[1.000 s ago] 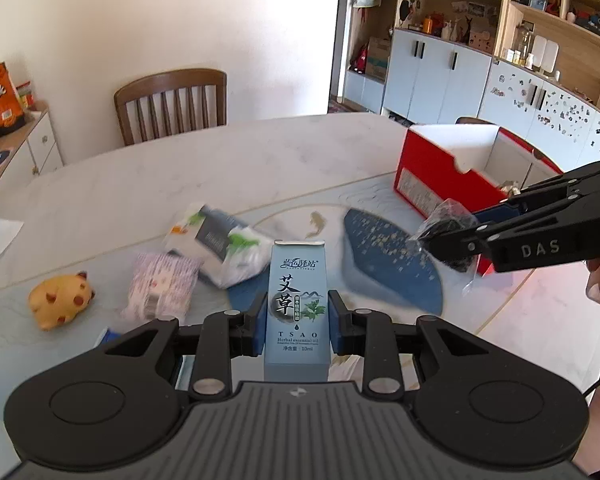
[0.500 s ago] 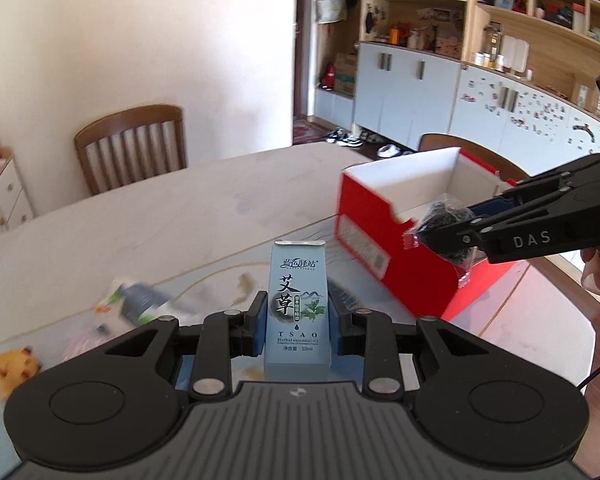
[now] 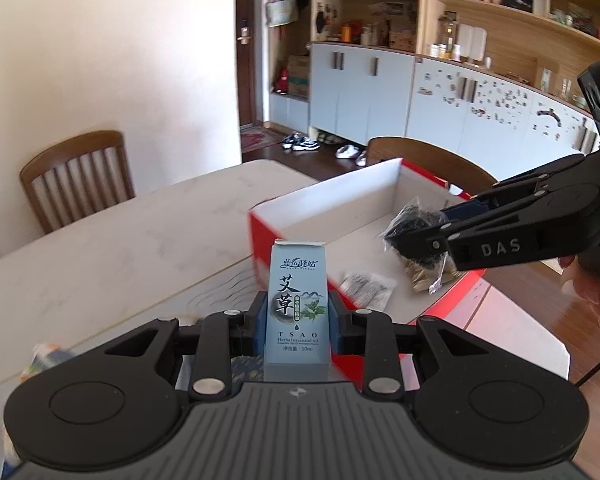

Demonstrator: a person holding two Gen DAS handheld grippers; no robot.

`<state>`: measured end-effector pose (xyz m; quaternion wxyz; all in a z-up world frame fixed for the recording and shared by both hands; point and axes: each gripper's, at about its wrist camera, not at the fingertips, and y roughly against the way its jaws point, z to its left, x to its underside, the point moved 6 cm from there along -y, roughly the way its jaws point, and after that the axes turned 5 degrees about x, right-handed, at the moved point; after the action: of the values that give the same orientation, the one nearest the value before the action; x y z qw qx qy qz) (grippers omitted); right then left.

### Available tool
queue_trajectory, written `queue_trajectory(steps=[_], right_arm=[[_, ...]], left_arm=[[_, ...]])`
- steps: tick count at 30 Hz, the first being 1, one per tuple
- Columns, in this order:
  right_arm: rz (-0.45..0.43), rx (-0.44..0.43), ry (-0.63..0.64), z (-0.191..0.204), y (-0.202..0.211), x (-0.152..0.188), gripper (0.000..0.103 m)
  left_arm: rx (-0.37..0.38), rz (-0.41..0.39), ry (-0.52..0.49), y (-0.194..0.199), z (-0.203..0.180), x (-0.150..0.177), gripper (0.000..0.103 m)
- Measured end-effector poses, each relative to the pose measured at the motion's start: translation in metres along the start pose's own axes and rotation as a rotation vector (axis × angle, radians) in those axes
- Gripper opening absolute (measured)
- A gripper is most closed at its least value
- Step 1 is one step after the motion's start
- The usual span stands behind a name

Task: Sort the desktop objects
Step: 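Carry the TSAO carton and black mesh bag with both tools into the shoebox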

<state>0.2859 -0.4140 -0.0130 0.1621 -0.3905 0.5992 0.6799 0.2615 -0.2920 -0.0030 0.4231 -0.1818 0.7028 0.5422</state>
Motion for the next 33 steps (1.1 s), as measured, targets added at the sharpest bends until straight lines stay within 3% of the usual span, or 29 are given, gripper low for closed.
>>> queue_trajectory(steps=[8,16,25,33], right_arm=[[0.007,0.061,-0.045,-0.047,-0.006,0.004,0.034],[0.056,0.088,-0.091,-0.084,-0.030,0.008,0.034],[0.098,0.108,-0.093,-0.106,-0.065,0.003,0.034],[0.143,0.116,-0.086,-0.117,-0.106,-0.012,0.034]], left_arm=[[0.047,0.000,-0.071,-0.036,-0.032,-0.027,0.028],[0.081,0.064,-0.105,-0.083,-0.052,-0.038,0.028],[0.084,0.120,-0.123,-0.130,-0.056,-0.048,0.028],[0.073,0.230,-0.094,-0.176,-0.042,-0.050,0.028]])
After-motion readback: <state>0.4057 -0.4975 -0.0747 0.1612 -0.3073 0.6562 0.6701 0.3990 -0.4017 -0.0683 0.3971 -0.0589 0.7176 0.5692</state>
